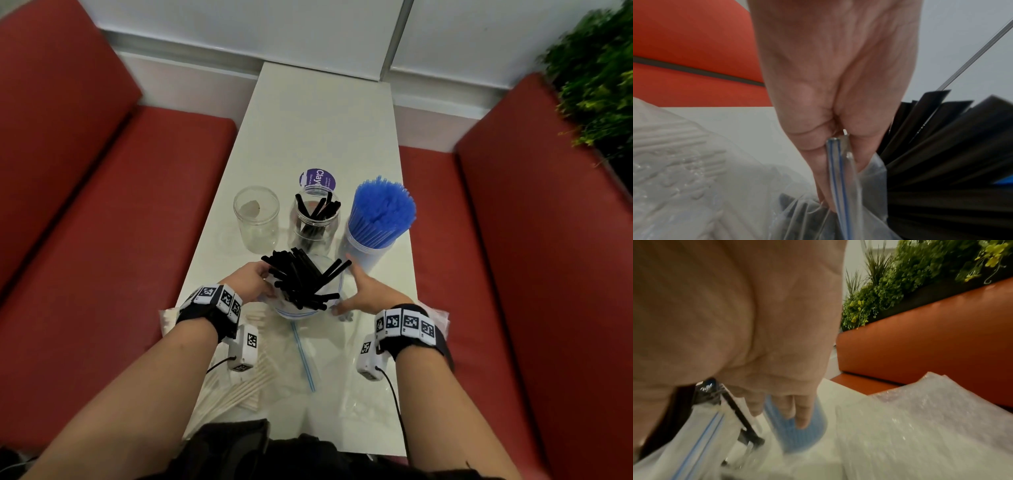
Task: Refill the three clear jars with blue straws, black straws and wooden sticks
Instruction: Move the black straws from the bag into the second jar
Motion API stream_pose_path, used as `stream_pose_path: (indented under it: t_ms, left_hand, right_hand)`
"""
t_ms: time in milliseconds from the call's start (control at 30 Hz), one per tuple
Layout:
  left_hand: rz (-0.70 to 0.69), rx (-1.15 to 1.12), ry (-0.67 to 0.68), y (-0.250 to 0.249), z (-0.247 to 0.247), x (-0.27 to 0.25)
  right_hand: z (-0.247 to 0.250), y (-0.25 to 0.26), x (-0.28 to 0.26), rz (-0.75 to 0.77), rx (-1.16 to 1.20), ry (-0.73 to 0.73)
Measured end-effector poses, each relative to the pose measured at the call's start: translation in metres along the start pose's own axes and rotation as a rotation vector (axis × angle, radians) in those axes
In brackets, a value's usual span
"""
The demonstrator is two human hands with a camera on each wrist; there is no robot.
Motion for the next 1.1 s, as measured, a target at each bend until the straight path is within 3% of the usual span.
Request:
stream_pose_path:
  t_ms: [67,333,467,667,800,1100]
  left_hand:
    - [-0.005,-0.014,0.004,-0.002,-0.003,0.001]
    - [-0.047,-0.020,0.000,-0.013,-0.006,-0.002]
    - [-0.054,0.004,0.008,-0.014,-0.006,-0.002]
    - [-0.031,-0.024,-0.015,-0.007,-0.003,-0.002]
    - [-0.029,-0.036,-0.020,-0.007,-0.003,-0.002]
    - [-0.025,-0.064,-0.010,-0.008,-0.004,0.000]
  right_hand:
    - [-0.016,0.006,0.002,0.038,0.076,0.011]
    - [-0.026,0.032,0.011,0.149,0.003,-0.242]
    - [-0.025,0.037,0.015,0.210,0.022,-0.281]
    - [-0.019,0.033,0.021,0.245,0.249,-0.300]
    - [0.001,0.049,0.012,0.381,0.498,-0.379]
    - [0.026,0.066,-0.004,0.441,0.655,-0.575]
Point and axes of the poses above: each hand's wrist, its own x-axis towards the middle knuckle, its own z-axis out of the back of the hand, y = z × x, the point moved 9 cm from there along x, towards the middle knuckle, and after that the axes turned 3 degrees about y, right-handed, at the moved point
